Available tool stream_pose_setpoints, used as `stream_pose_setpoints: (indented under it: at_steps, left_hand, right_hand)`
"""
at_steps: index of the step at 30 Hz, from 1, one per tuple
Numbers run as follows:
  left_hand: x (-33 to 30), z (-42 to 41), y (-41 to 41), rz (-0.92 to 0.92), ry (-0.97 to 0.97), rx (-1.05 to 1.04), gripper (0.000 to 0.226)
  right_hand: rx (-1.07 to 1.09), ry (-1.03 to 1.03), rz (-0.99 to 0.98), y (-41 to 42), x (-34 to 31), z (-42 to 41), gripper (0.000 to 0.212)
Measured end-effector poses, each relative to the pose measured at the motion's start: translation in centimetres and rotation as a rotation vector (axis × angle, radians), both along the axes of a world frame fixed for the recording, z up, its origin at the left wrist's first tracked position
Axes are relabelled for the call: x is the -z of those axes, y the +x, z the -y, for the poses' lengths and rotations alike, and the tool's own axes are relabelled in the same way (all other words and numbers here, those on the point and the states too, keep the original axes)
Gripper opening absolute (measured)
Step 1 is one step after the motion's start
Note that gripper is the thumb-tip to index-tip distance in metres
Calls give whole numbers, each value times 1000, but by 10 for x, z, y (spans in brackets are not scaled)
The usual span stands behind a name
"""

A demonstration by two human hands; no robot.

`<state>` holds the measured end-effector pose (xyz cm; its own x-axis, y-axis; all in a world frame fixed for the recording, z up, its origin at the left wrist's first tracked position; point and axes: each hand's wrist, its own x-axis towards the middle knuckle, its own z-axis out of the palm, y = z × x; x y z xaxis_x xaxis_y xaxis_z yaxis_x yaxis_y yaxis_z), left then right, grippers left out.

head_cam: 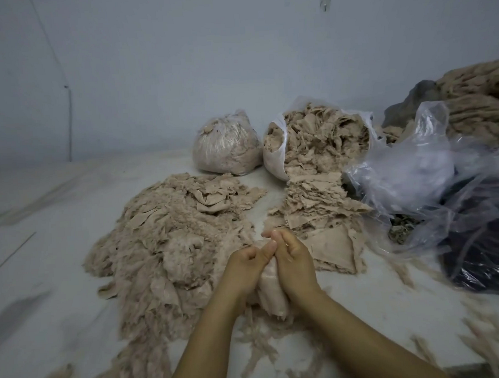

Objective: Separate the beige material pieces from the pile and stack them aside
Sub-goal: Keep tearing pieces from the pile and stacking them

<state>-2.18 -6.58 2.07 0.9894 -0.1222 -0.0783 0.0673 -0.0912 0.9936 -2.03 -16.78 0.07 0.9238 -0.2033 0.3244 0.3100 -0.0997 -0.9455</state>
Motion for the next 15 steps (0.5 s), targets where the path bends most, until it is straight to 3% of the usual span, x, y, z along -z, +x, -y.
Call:
stream_pose_setpoints:
  at_steps: [4, 9, 15]
  left_hand:
    - [4, 3, -3, 25, 109, 14, 56]
    - [1, 3, 4, 75, -70, -191, 28]
    - [-9, -5, 11, 29, -157, -287, 29]
  right_hand:
    - [116, -56, -30, 5, 3, 3, 22]
    - [78, -136, -48, 9, 4, 11, 24]
    - [24, -222, -60, 4, 19, 25, 25]
